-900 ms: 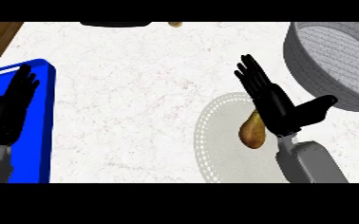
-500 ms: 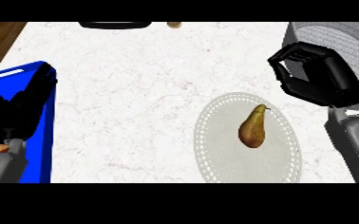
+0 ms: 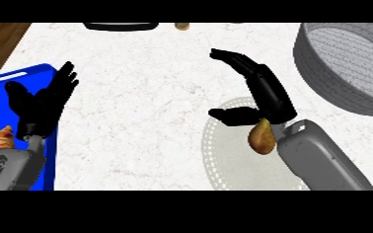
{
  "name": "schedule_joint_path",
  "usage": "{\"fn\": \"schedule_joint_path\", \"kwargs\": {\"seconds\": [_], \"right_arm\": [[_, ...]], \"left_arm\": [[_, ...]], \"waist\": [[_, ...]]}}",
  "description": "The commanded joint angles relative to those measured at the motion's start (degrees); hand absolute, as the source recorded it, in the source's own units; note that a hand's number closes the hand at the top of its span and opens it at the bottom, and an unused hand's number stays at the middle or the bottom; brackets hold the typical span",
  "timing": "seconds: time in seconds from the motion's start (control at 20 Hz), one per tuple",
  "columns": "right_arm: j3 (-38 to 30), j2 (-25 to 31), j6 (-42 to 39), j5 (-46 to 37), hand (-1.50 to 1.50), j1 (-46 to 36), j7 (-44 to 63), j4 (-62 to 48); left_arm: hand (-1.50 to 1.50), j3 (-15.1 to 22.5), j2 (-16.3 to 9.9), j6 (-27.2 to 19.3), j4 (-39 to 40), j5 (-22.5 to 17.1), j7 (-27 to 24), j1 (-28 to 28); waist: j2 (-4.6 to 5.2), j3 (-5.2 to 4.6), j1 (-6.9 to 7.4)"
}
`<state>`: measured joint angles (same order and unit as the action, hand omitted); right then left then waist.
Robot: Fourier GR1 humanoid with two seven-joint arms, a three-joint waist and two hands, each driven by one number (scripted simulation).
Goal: Pick the pear from the placemat and place it in the basket
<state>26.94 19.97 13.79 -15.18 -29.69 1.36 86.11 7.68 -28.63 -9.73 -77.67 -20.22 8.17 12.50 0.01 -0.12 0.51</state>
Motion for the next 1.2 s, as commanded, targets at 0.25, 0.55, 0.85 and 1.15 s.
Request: {"fn": "schedule_joint_path", "kwargs": {"seconds": [0.25, 0.55, 0.85, 1.15], "right_arm": [[3.19, 0.25, -13.75, -8.93, -1.50, -16.95, 39.21, -0.72], [3.12, 7.13, -29.54, -13.57, -1.50, -28.29, 57.25, -1.74], [-4.72, 8.44, -47.05, 1.66, -1.50, -34.22, 63.06, -4.90], [-8.13, 10.76, -51.92, 13.58, -1.50, -31.58, 68.50, -0.34]], "left_arm": [[0.00, 0.70, 0.81, -0.08, -0.55, 1.16, 0.22, -1.58], [0.00, -0.27, 1.17, -0.71, 0.00, 0.88, 0.63, -0.90], [0.00, -0.74, 1.47, -0.09, 2.26, 1.79, -0.52, 0.06], [0.00, -3.32, -0.08, 1.71, 0.53, -0.39, 0.63, -1.12]], "waist": [[-1.01, -0.21, -0.30], [-1.23, -0.19, -1.37], [-0.39, -0.04, -1.38], [-0.81, 0.05, -1.90]]}}
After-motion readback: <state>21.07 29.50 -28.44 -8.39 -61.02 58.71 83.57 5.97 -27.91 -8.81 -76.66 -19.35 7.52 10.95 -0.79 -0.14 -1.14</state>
